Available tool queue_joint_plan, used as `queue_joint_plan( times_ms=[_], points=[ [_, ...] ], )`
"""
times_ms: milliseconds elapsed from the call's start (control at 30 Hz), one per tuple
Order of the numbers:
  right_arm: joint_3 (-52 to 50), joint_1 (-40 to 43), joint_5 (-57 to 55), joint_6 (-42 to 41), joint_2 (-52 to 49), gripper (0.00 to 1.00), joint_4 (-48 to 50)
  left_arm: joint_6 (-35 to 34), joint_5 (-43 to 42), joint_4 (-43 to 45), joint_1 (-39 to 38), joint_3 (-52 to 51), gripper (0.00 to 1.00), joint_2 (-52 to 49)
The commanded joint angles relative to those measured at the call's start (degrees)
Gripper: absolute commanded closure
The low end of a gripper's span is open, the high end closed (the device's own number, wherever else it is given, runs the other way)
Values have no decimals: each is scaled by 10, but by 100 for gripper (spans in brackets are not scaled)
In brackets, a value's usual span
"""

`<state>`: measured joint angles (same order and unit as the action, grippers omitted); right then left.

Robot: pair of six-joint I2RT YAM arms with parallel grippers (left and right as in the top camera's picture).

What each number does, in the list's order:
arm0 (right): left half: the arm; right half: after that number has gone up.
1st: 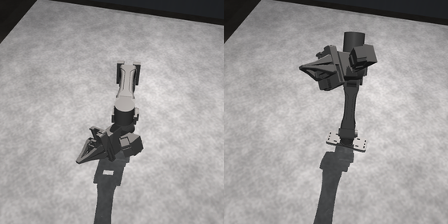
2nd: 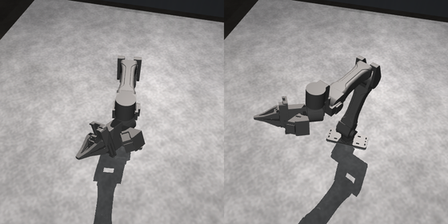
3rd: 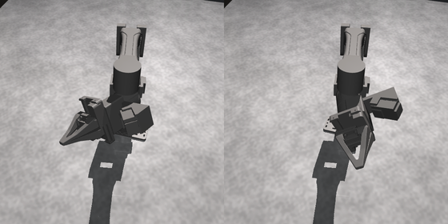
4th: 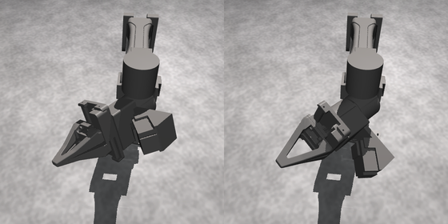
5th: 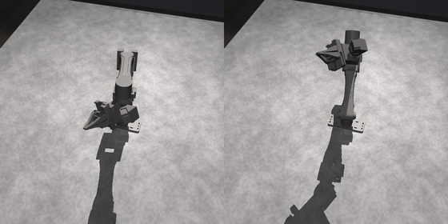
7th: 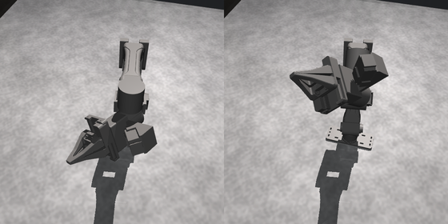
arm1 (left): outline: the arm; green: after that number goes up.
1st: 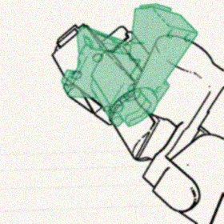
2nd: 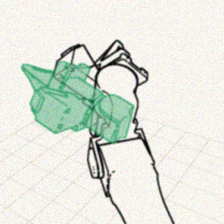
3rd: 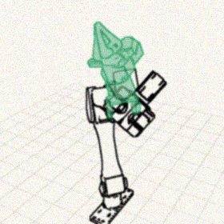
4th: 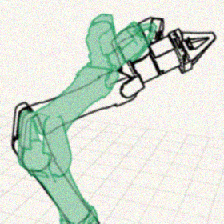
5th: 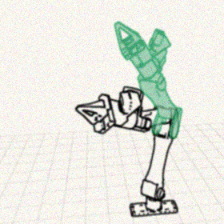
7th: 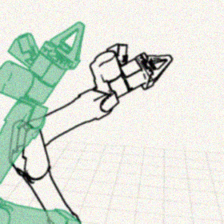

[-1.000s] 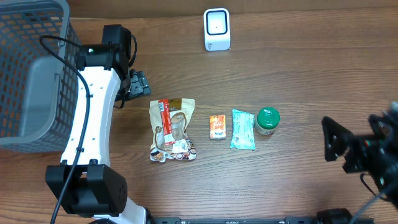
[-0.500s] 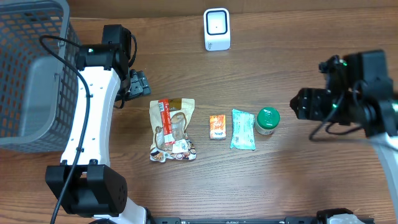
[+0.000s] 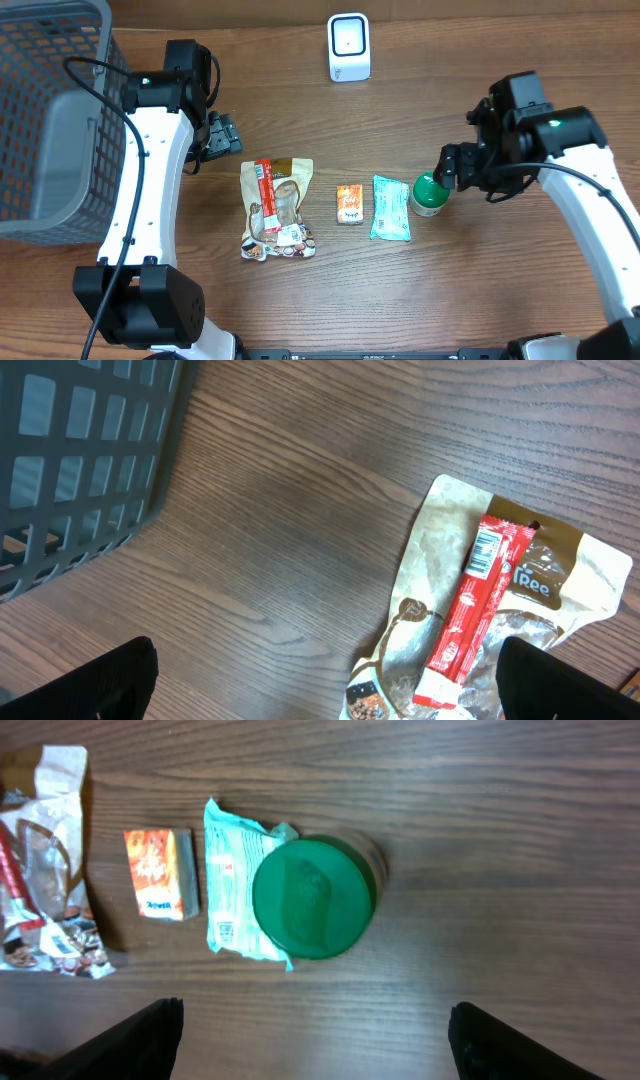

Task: Scan the item barcode
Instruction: 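Move the right gripper from rest over the green-lidded jar, then lower the right gripper around the green-lidded jar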

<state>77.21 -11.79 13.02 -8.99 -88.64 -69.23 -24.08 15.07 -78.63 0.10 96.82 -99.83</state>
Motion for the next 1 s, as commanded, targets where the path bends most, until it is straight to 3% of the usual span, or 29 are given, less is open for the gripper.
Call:
queue_joint_plan(
  times_ms=[0,567,700,800,967],
  points=[
    [-21,-20,-5,0,-2,13,30,-10,4,0,-1,13,0,-1],
    [-172,-114,-179,-35,-3,13,245,-10,4,0,-1,13,0,-1],
    [-195,-114,-180,-35,-3,16,271,-10,4,0,-1,13,0,-1],
    [-202,-114,-186,-34,-3,26,274,-10,3,0,-1,13,1,-1],
    [-203,-113,-198,-34,-3,26,271,-10,4,0,-1,13,0,-1]
  ],
)
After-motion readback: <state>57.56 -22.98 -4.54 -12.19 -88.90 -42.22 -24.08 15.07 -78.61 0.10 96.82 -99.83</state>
